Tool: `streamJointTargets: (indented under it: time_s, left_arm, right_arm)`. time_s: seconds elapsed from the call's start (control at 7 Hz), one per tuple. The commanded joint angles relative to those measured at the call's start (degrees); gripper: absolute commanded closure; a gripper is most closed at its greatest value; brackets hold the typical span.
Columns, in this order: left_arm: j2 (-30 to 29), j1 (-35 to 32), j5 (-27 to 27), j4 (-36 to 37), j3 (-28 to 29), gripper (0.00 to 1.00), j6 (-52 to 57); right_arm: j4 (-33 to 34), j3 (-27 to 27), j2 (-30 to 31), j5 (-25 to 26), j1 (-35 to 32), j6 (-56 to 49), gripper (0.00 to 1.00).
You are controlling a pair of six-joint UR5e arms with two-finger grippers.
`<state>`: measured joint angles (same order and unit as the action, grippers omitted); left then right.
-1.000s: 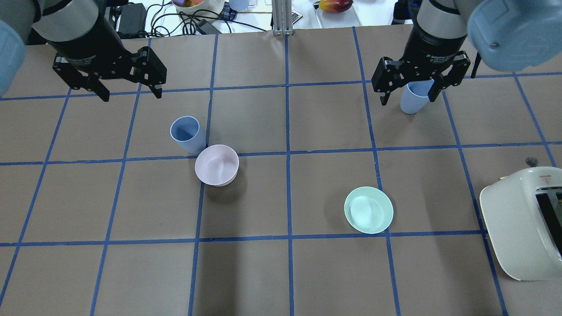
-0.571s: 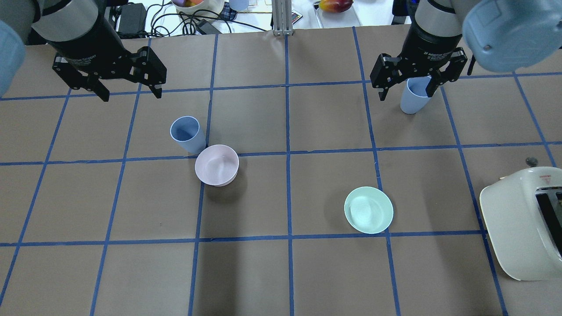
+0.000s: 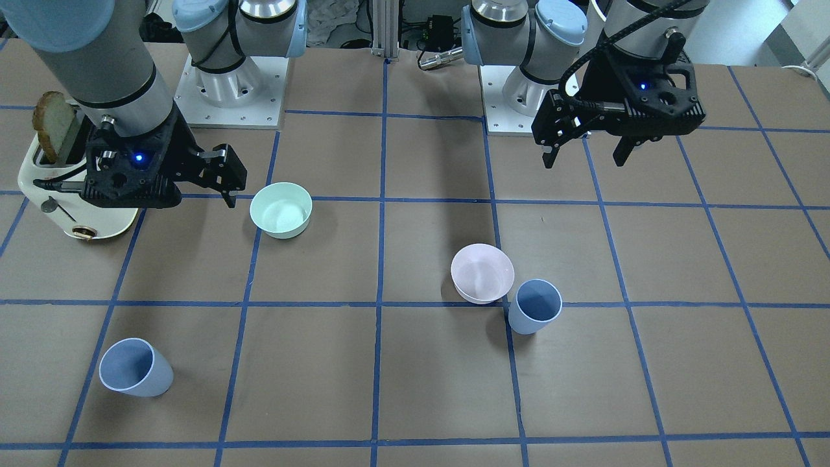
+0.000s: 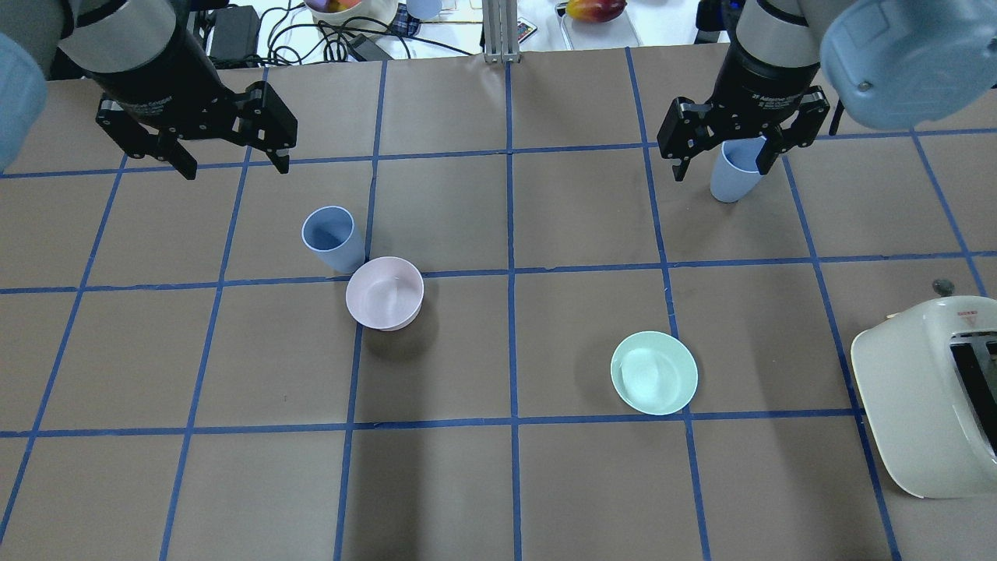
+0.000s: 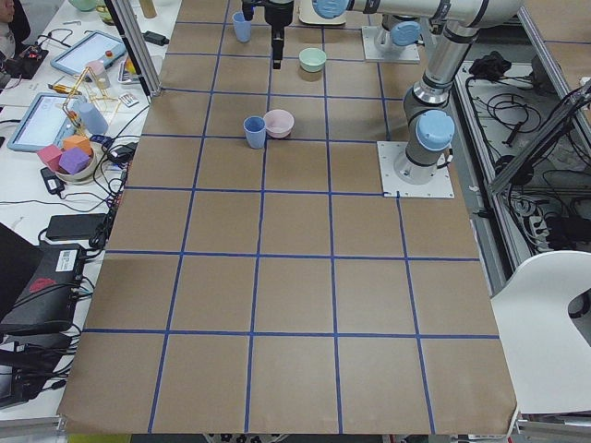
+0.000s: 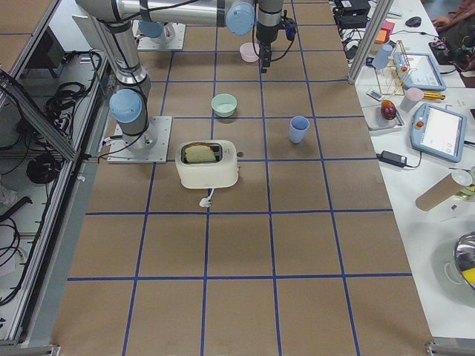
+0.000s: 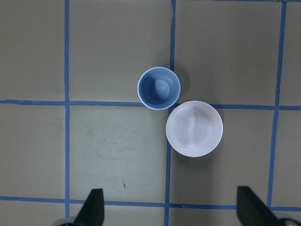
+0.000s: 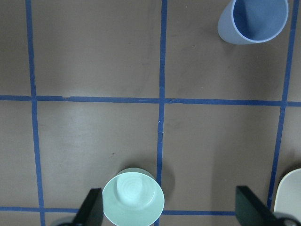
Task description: Stack blue cups with both arms
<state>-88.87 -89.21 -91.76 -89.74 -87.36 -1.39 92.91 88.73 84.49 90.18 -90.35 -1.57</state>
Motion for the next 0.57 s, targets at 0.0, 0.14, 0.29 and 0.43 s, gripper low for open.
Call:
streamJointTargets:
  time_s: [0.0,0.14,0.29,0.43]
  left_arm:
    - [-0.9,0.0,-0.3,0.2,0.4,0.00,0.8]
    - [-2.4,0.3,0.6,4.4,0.4,0.00,1.1]
    - [-6.4,0.3,1.2,7.3,-0.3,0.00,1.1]
    - [-12.0,0.4,1.2,9.7,-0.2,0.00,1.6]
  right_arm:
    - [0.2,-0.9,0.6,-0.6,0.1,0.0,0.00]
    - [-0.1,-0.9,1.0,-0.4,0.1,0.0,0.00]
    - [-1.0,-1.1,1.3,-0.6,0.1,0.0,0.00]
    - [-0.6,-2.1,2.5,-1.0,0.2,-0.2,0.00]
